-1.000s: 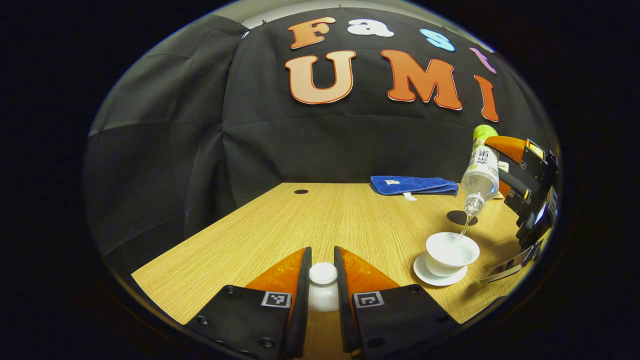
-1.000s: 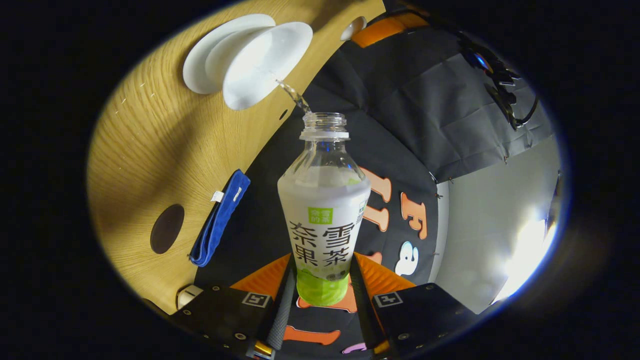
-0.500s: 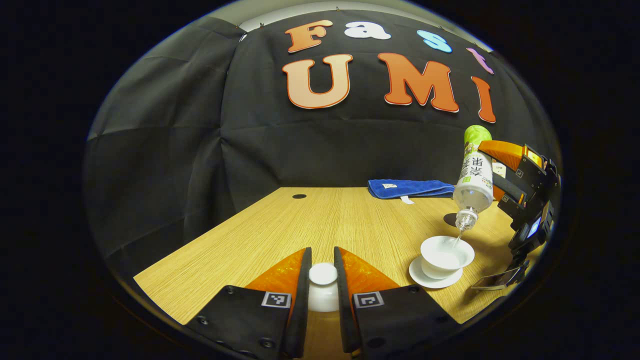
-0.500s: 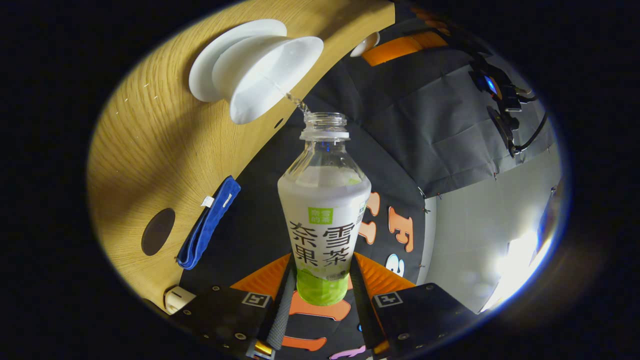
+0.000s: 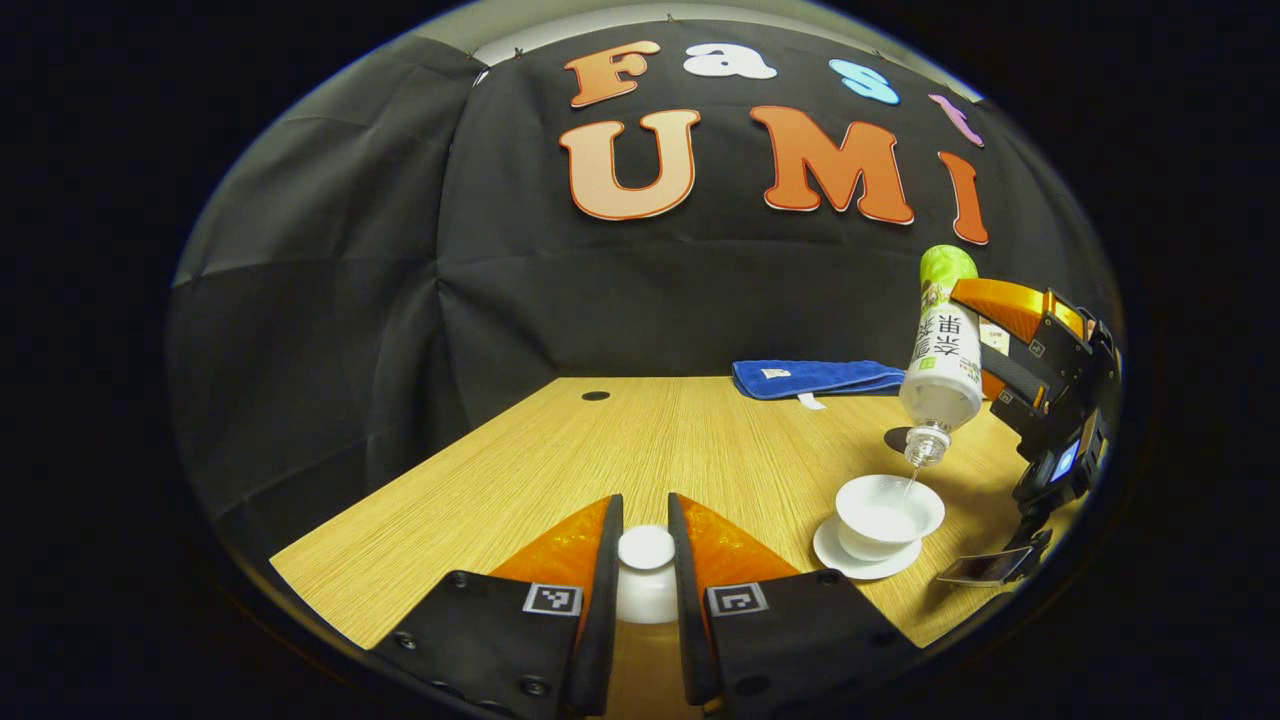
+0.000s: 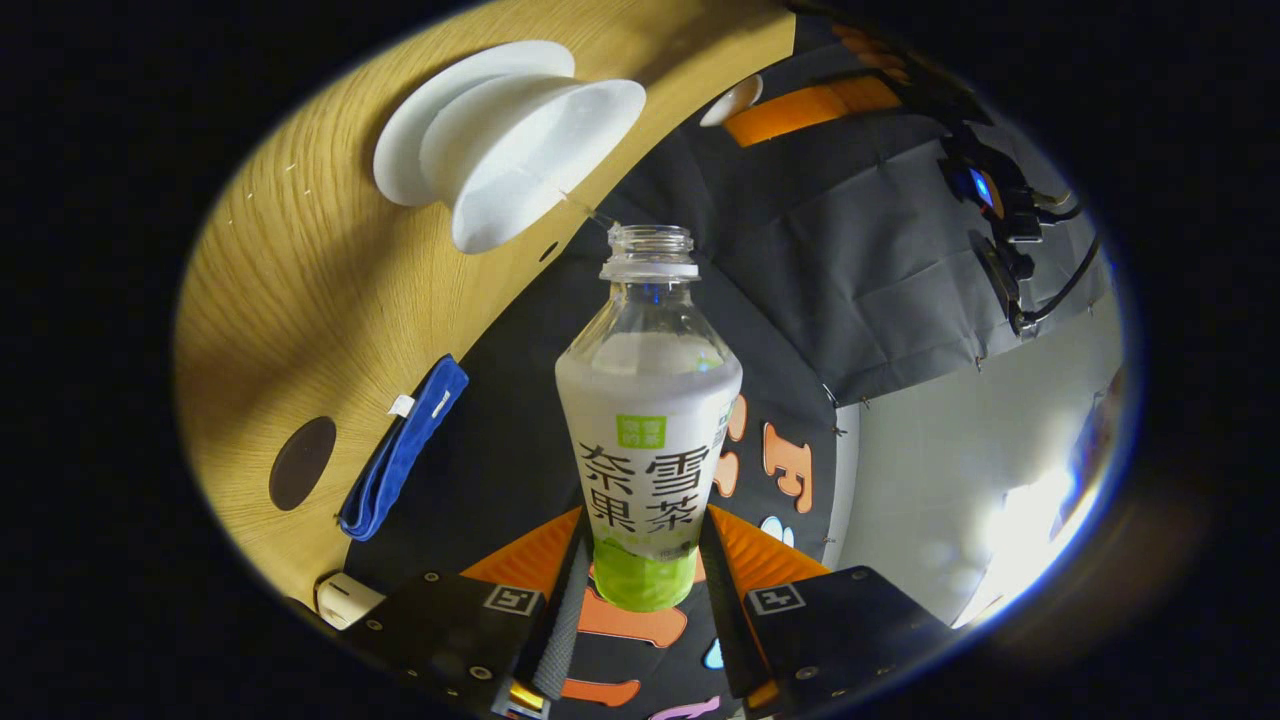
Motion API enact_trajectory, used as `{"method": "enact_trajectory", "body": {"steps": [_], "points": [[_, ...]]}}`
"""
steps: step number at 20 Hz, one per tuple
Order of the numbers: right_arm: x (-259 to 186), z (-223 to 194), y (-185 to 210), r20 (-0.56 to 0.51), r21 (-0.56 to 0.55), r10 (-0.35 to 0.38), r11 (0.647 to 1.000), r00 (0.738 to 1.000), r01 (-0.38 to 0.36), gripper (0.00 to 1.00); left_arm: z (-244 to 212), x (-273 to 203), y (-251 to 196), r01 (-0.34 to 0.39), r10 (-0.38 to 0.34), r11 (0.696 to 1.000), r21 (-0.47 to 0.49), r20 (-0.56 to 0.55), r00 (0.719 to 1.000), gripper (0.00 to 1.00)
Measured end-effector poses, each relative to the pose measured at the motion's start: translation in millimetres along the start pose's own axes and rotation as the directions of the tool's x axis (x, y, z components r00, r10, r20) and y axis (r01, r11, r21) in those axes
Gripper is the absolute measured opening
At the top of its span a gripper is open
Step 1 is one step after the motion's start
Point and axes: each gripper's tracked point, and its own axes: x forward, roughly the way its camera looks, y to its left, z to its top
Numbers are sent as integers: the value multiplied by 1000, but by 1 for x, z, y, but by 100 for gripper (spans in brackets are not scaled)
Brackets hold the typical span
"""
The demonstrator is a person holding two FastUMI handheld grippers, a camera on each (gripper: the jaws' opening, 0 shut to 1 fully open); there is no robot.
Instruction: Open the teacup lid with one hand, grasp the water bottle and pour water into the teacup with the other hand; after pouring, place the water bottle on the coaster and then close the teacup lid.
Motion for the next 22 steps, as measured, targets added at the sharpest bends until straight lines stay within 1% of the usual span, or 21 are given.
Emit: {"method": "enact_trajectory", "body": {"steps": [2,3,4,5,6,7,8,9,12,13,14,15,16,18,19,22], "points": [[0,0,3,2,7,17,1000,1000,-17,60,0,0,-1,1,-1,1000,0,2,1000,31],[-1,0,7,-4,26,43,999,999,-43,60,0,0,-2,2,-2,1000,0,2,1000,31],[-1,-1,9,-6,42,58,997,998,-58,58,2,0,-3,4,-4,1000,-3,3,1000,31],[-2,-1,13,-10,69,77,995,997,-76,60,3,1,-5,7,-7,1000,-6,5,1000,31],[-4,-1,18,-17,110,101,989,995,-99,60,2,1,-5,10,-10,1000,-8,7,1000,31],[-5,-3,24,-27,156,130,980,991,-124,61,3,2,-6,12,-12,1000,-9,8,1000,31],[-7,-2,29,-38,201,162,968,986,-151,59,3,2,-7,14,-14,1000,-10,8,1000,31],[-11,-1,33,-46,249,193,953,980,-176,61,4,3,-9,17,-17,1000,-11,8,1000,31],[-16,2,44,-44,348,236,915,971,-207,60,9,3,-13,20,-20,1000,-11,11,1000,31],[-18,3,49,-45,396,257,892,965,-219,61,10,2,-14,23,-22,1000,-10,14,1000,31],[-20,3,56,-46,458,283,858,958,-231,61,11,2,-14,27,-27,1000,-13,17,999,34],[-25,6,63,-48,525,310,816,950,-240,60,9,2,-16,34,-34,999,-19,18,999,31],[-28,9,69,-48,598,334,765,941,-241,61,7,1,-18,39,-39,999,-23,15,999,31],[-32,11,78,-68,733,378,647,923,-211,61,7,0,-24,49,-48,998,-25,13,999,31],[-34,14,83,-74,781,403,592,912,-198,61,10,-1,-25,52,-51,998,-27,18,999,31],[-39,15,92,-103,881,450,455,887,-128,61,13,1,-31,60,-60,998,-25,24,998,31]]}}
